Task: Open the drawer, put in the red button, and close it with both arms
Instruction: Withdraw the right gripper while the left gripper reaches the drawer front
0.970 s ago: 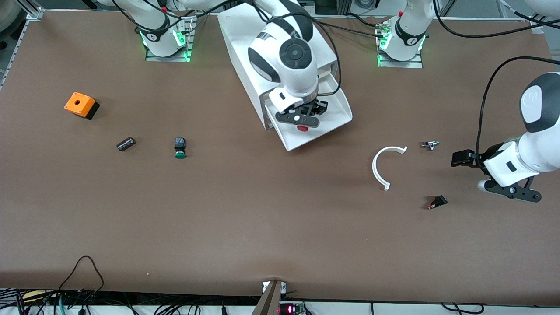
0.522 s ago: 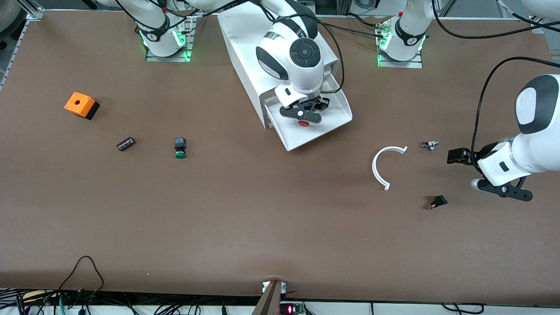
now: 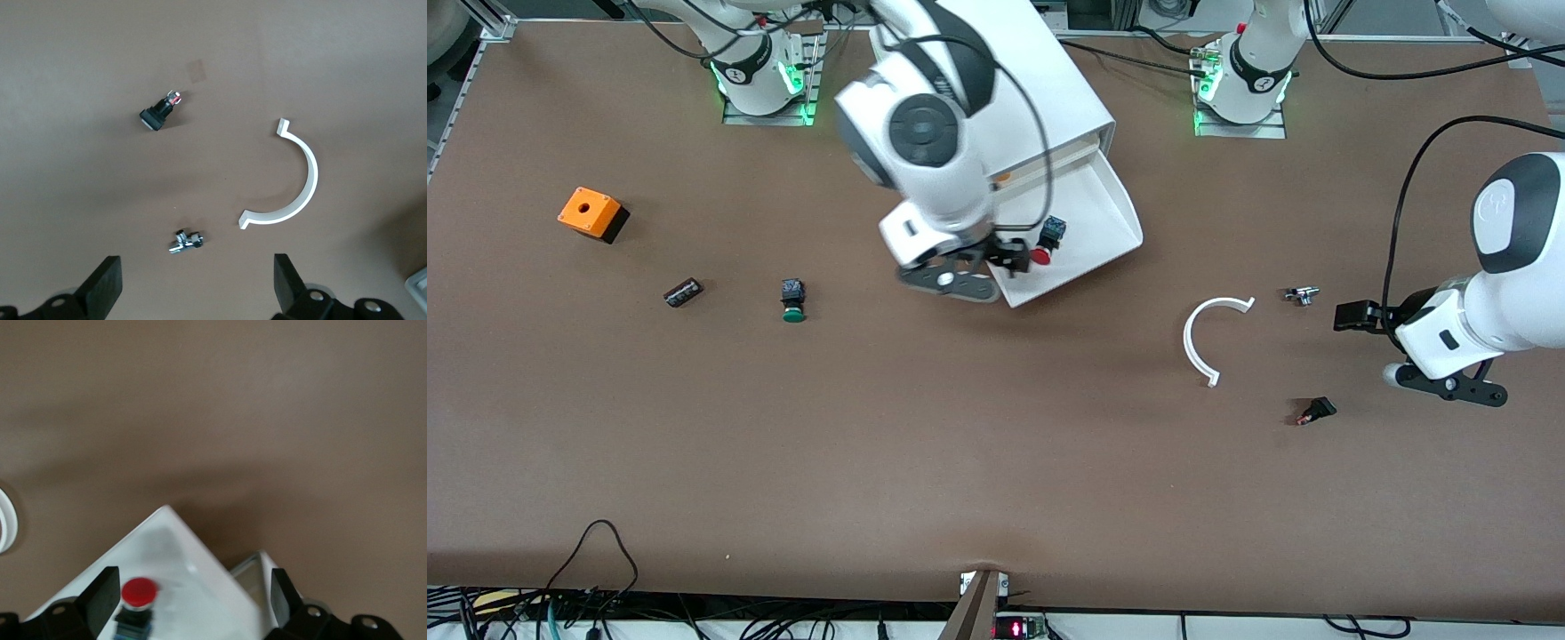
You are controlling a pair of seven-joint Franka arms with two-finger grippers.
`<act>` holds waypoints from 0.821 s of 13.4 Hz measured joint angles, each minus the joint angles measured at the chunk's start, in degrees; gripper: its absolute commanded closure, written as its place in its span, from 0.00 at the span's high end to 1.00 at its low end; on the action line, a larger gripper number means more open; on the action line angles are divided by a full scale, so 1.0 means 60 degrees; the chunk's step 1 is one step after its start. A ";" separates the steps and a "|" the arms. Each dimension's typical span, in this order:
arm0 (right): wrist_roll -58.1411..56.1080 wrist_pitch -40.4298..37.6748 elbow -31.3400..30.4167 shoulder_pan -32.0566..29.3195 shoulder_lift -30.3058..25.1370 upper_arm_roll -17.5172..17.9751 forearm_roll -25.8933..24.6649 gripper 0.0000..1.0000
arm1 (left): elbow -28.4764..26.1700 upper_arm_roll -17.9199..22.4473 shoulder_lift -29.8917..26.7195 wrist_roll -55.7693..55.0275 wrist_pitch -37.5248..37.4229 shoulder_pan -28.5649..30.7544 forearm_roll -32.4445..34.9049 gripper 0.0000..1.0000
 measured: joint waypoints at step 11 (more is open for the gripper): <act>-0.8830 -0.3331 -0.0548 -0.3833 -0.2661 -0.1011 0.0273 1.00 | -0.3153 -0.3353 0.0576 -0.8189 0.3027 -0.0731 -0.0117 1.00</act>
